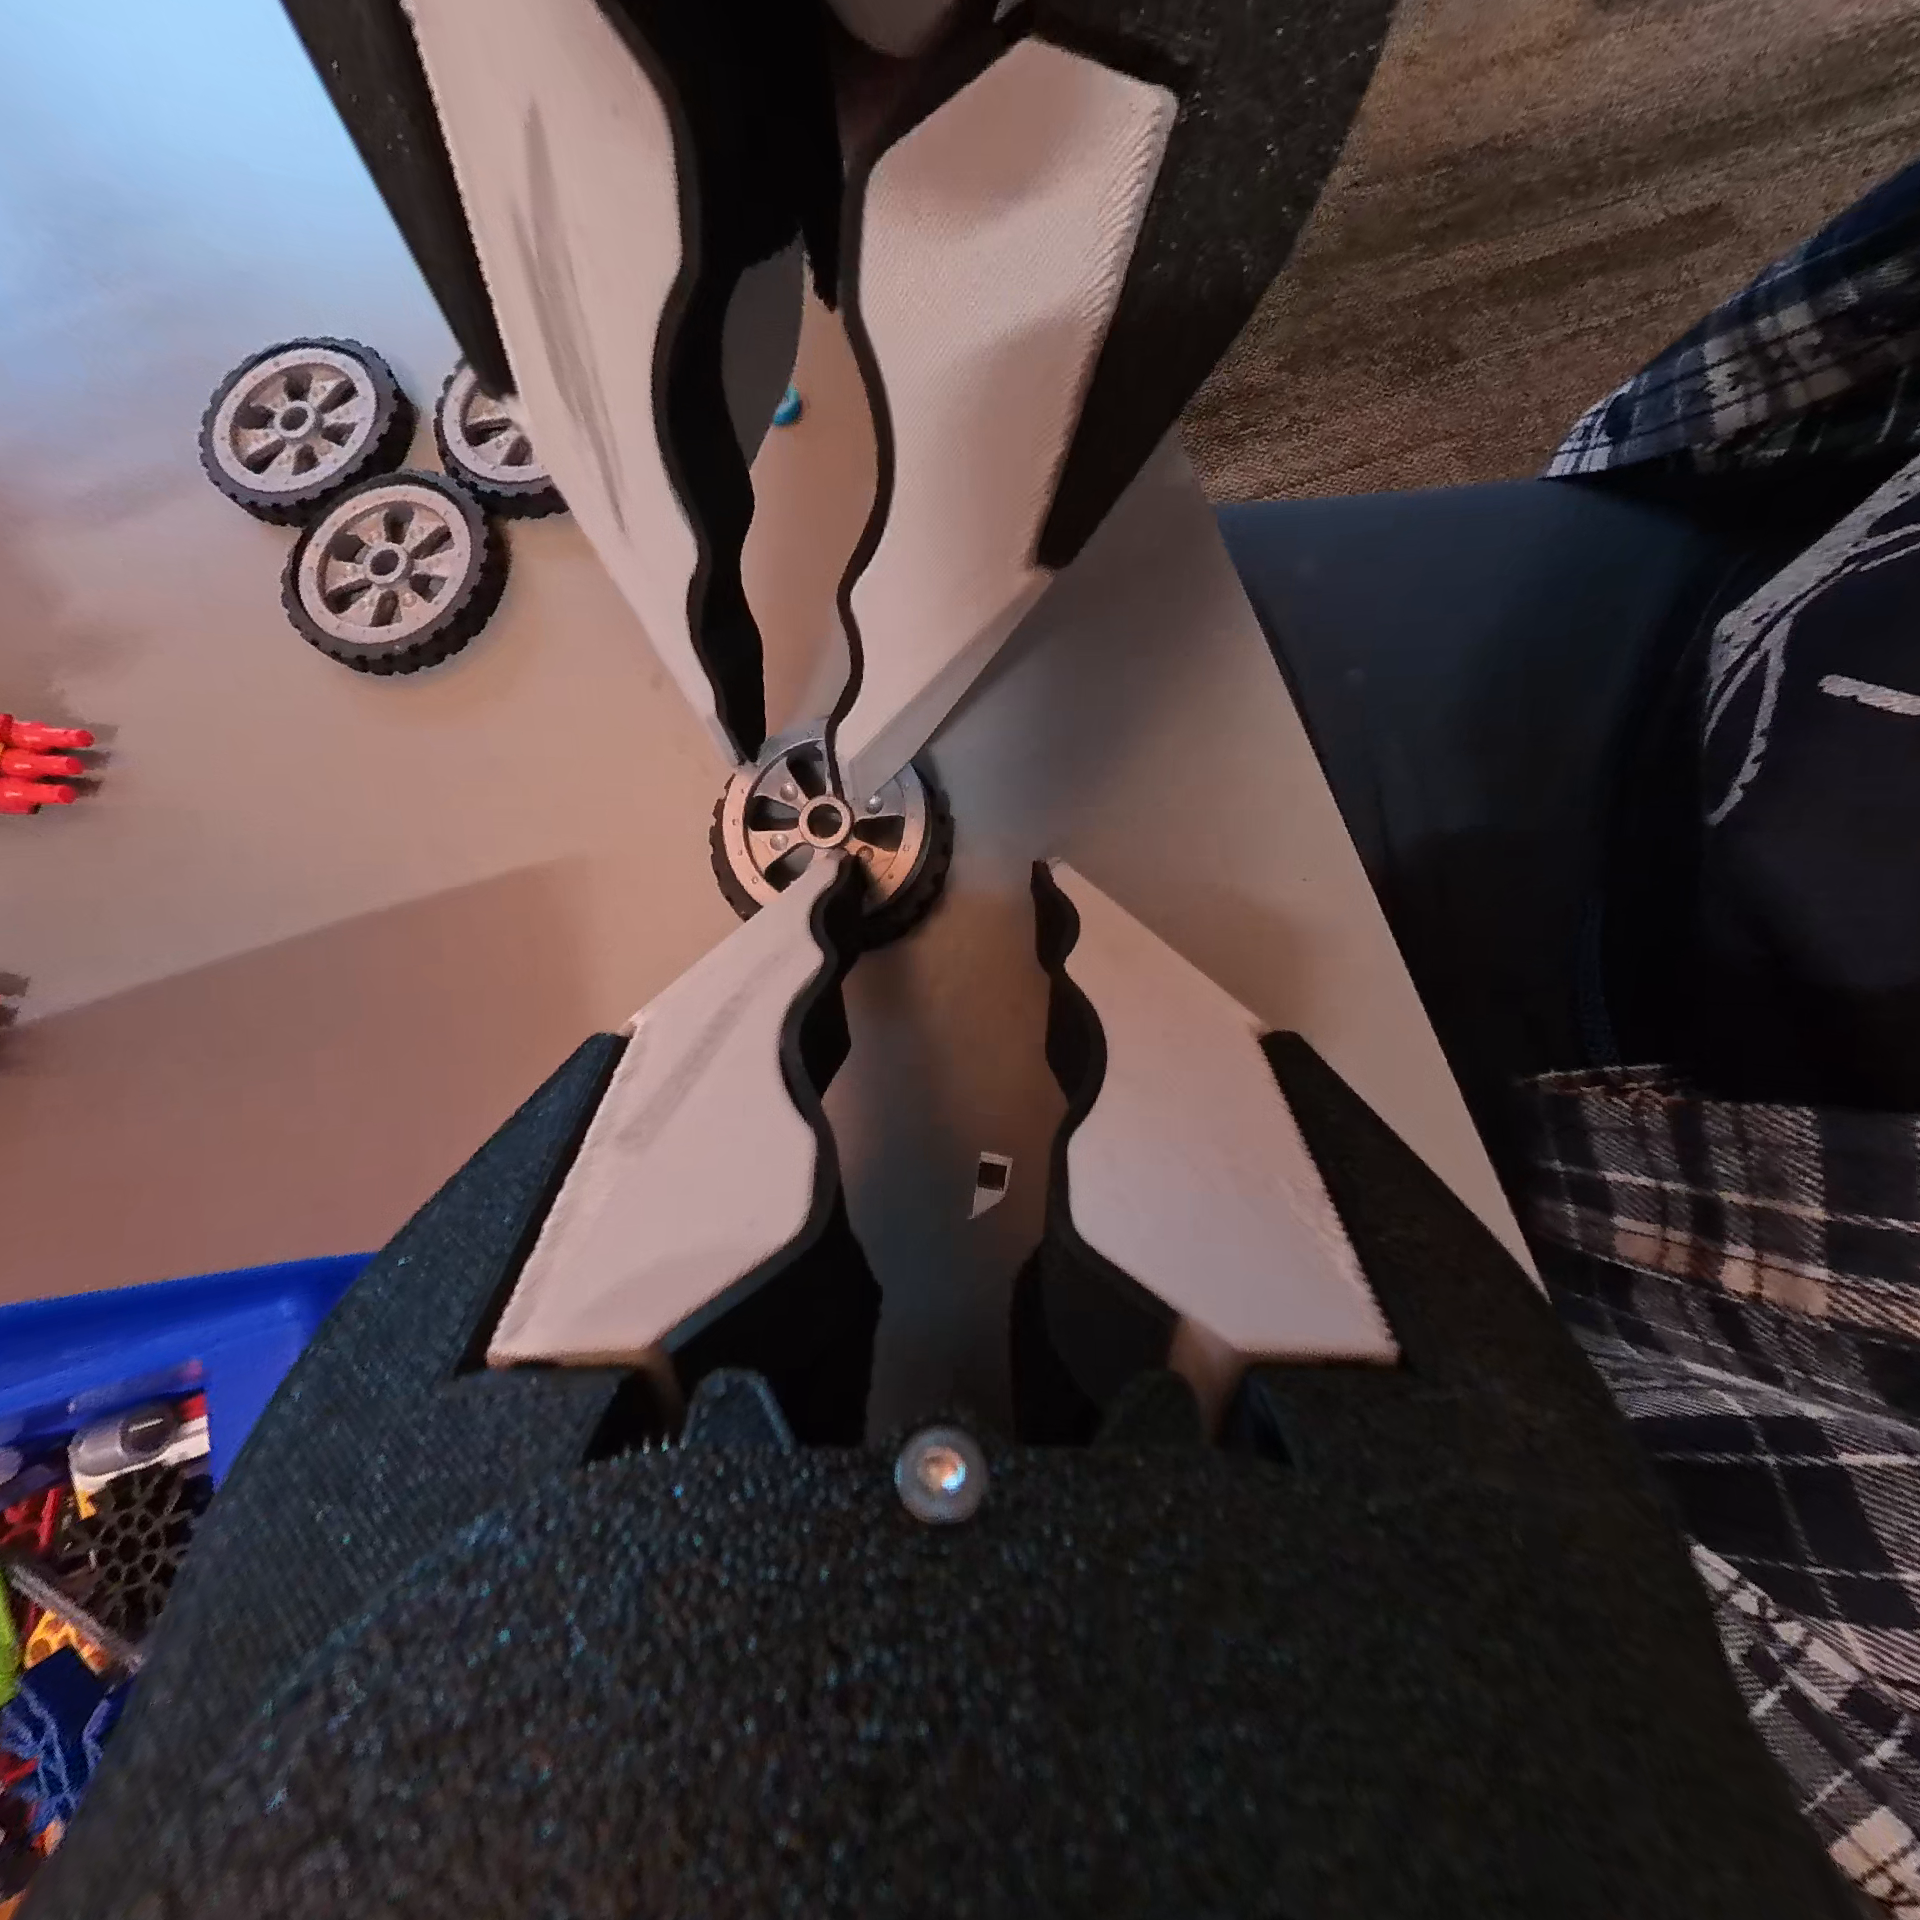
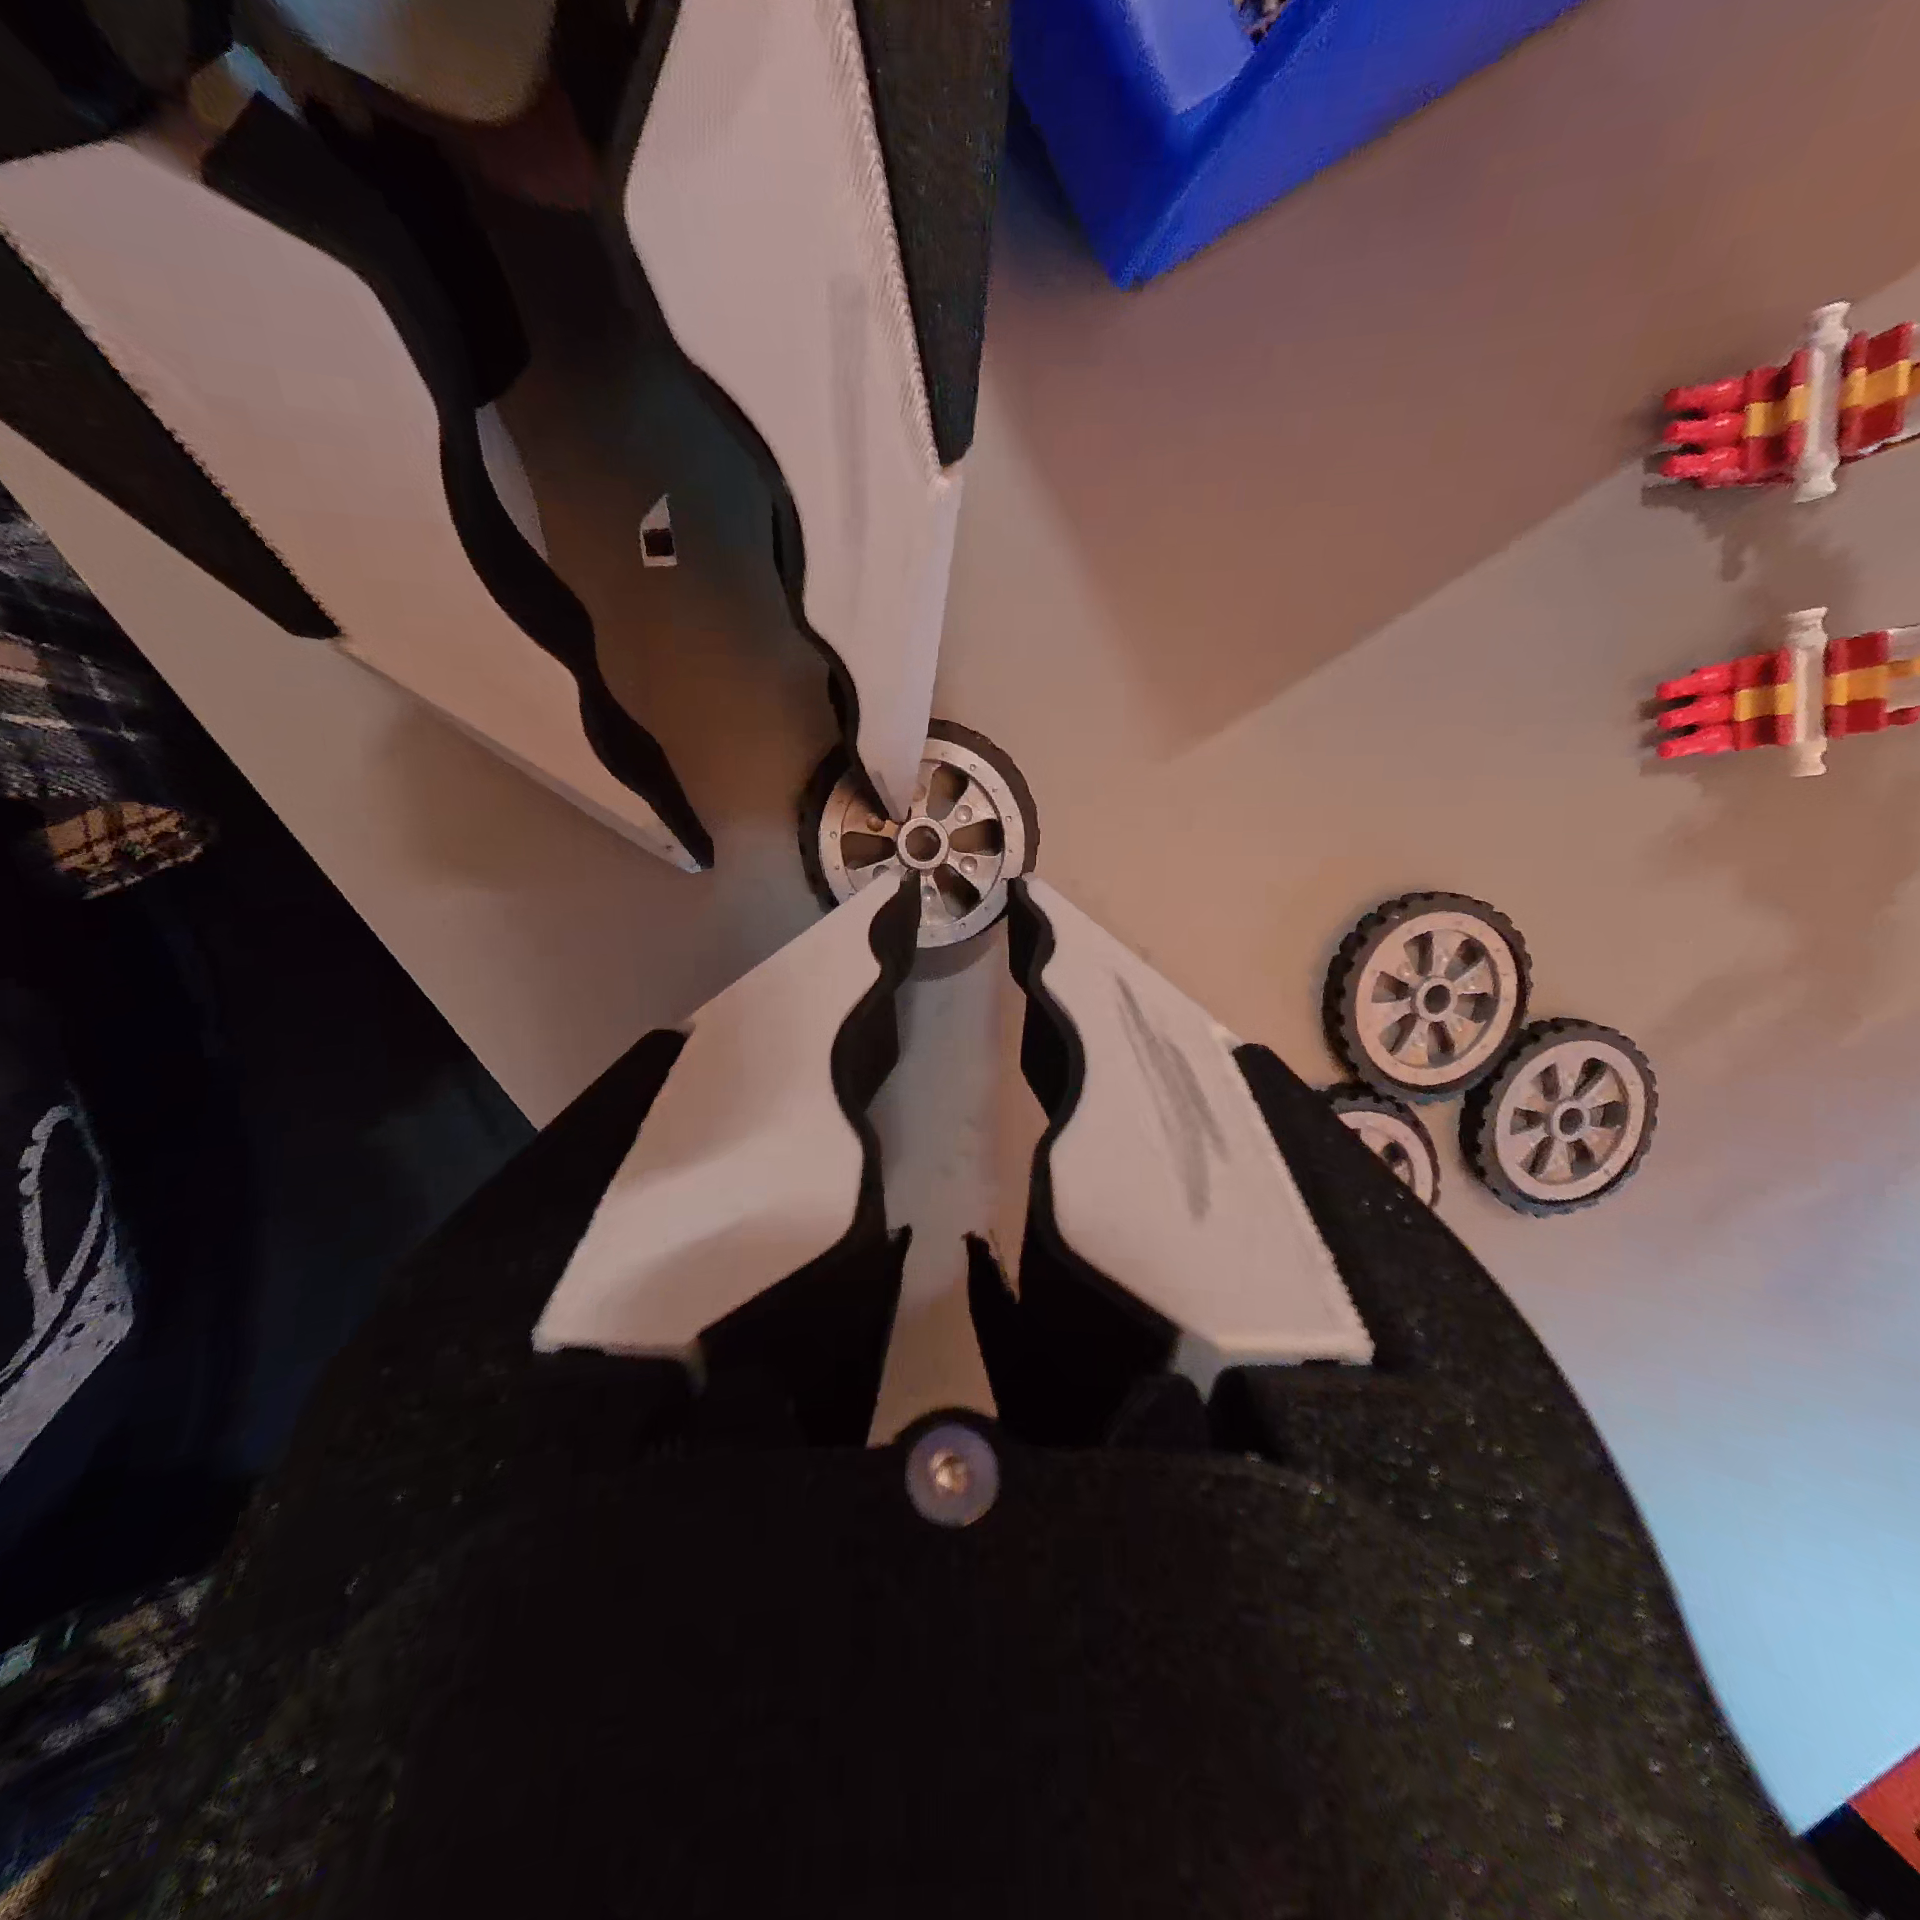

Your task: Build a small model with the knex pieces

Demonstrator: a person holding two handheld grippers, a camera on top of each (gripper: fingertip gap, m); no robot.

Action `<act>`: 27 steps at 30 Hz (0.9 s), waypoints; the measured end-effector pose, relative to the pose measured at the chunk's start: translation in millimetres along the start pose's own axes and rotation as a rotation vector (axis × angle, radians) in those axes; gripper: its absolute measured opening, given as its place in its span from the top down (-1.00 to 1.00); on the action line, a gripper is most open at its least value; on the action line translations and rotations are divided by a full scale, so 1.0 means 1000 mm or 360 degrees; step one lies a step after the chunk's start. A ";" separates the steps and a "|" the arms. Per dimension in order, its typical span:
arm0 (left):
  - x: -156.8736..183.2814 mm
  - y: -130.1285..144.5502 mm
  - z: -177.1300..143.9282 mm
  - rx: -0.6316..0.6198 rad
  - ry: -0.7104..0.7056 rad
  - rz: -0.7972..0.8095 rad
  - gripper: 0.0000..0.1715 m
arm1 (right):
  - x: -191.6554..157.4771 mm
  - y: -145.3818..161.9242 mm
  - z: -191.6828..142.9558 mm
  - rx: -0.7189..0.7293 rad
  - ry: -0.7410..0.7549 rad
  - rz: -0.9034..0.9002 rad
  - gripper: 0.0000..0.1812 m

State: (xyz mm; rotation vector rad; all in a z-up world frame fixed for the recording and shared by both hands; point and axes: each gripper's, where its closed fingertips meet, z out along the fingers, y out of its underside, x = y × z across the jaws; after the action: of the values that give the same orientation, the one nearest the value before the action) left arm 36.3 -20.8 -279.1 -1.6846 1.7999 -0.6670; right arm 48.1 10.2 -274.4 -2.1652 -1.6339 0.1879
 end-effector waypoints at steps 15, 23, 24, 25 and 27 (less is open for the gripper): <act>-0.001 0.001 0.001 -0.0003 -0.0057 0.0039 0.62 | 0.001 -0.001 -0.001 0.0049 0.0242 -0.0013 0.85; -0.003 0.001 0.001 -0.0001 -0.0085 0.0048 0.65 | 0.002 0.000 -0.001 0.0193 0.0213 0.0089 0.83; -0.003 0.001 0.001 0.0000 -0.0090 0.0053 0.65 | 0.002 0.000 -0.001 0.0216 0.0192 0.0096 0.83; -0.003 0.001 0.001 0.0001 -0.0094 0.0055 0.65 | 0.002 -0.001 -0.002 0.0236 0.0185 0.0096 0.82; -0.004 0.001 0.001 0.0001 -0.0104 0.0060 0.67 | 0.003 -0.002 -0.004 0.0270 0.0205 0.0097 0.80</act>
State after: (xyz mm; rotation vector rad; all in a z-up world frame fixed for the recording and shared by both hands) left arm 36.3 -17.0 -280.6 -1.6487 1.7808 -0.5895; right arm 48.9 12.5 -269.9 -2.0553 -1.4291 0.1932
